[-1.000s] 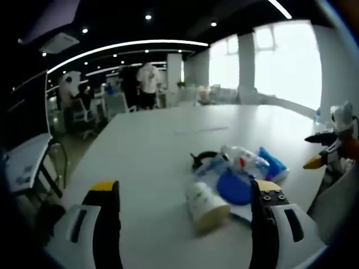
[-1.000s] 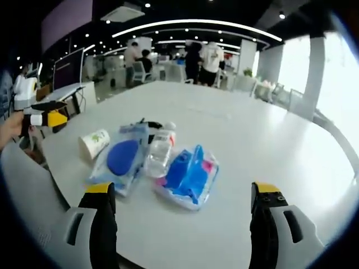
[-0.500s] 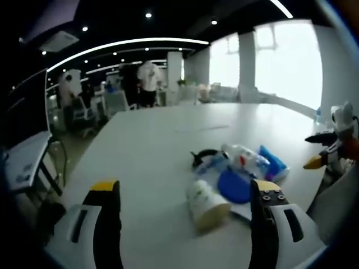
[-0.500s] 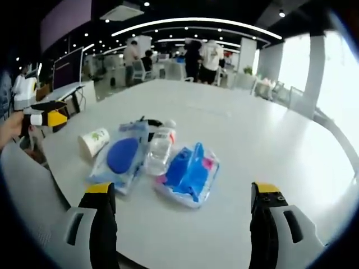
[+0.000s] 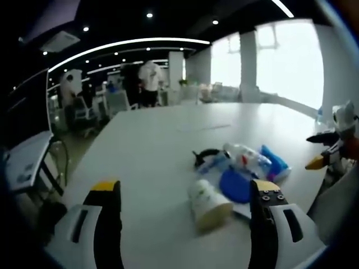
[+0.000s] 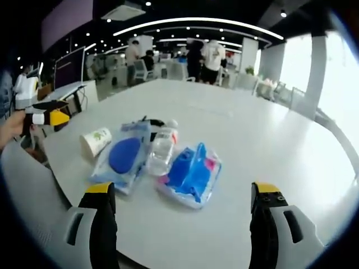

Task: Arrange the tabletop items into an orderly group along one side of the table until the central work area is clear of visible clutter.

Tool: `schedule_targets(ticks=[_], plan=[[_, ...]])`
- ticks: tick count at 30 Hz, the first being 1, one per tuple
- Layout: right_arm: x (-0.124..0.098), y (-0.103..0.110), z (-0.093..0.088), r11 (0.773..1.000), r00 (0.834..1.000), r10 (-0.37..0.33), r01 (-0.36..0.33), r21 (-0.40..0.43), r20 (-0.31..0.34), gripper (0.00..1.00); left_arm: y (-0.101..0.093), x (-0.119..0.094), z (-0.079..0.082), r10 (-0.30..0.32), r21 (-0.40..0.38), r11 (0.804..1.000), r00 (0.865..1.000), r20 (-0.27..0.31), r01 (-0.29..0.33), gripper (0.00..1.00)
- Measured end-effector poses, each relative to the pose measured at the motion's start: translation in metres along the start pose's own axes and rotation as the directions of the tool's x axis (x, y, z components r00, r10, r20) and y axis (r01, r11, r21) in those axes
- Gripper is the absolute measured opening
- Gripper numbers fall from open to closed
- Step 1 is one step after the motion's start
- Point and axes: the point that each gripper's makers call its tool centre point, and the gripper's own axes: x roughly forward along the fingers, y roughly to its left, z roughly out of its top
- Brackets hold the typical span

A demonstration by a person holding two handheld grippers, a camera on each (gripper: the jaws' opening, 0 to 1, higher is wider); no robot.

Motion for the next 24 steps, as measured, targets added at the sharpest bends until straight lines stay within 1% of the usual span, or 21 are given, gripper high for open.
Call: schedule_targets(ticks=[3,5,8,10,12,16,19,21,24], plan=[[0.0,0.001,0.002,1.0,1.0,0.004,-0.004,-0.002,0.005,0.99,0.002,-0.001,-0.001,0.005,0.003,1.0,1.0,-0.003,-0.005,0.93],[-0.001,0.003,0.006,1.0,1.0,0.012,-0.012,0.008,0.02,0.99,0.003,-0.001,0.0,0.008,0.002,1.0,1.0,0.0,-0.008,0.92],[-0.001,0.009,0.013,0.998,0.998,0.049,-0.051,0.046,0.036,0.99,0.005,-0.002,0.0,0.011,0.001,1.0,1.0,0.001,-0.011,0.93],[-0.002,0.011,0.018,0.995,0.997,0.06,-0.064,0.073,0.053,0.99,0.006,-0.002,0.001,0.014,0.001,1.0,1.0,0.005,-0.014,0.92],[-0.002,0.011,0.02,0.994,0.996,0.069,-0.073,0.083,0.05,1.0,0.007,-0.003,0.002,0.014,-0.005,1.0,1.0,0.012,-0.014,0.92],[-0.004,0.008,0.023,0.997,0.998,0.053,-0.054,0.051,0.039,1.0,0.008,-0.003,0.003,0.018,-0.008,1.0,1.0,0.01,-0.017,0.93],[-0.004,0.009,0.031,0.995,0.996,0.066,-0.07,0.067,0.056,1.0,0.008,-0.003,0.002,0.013,-0.014,1.0,1.0,0.008,-0.013,0.93],[-0.001,0.011,0.033,0.995,0.996,0.072,-0.076,0.07,0.056,0.99,0.007,-0.003,0.001,0.01,-0.013,1.0,1.0,0.005,-0.01,0.93],[0.006,0.007,0.031,0.999,0.999,0.034,-0.033,-0.028,0.015,0.99,0.008,-0.004,0.004,0.01,-0.013,1.0,1.0,0.016,-0.01,0.92]])
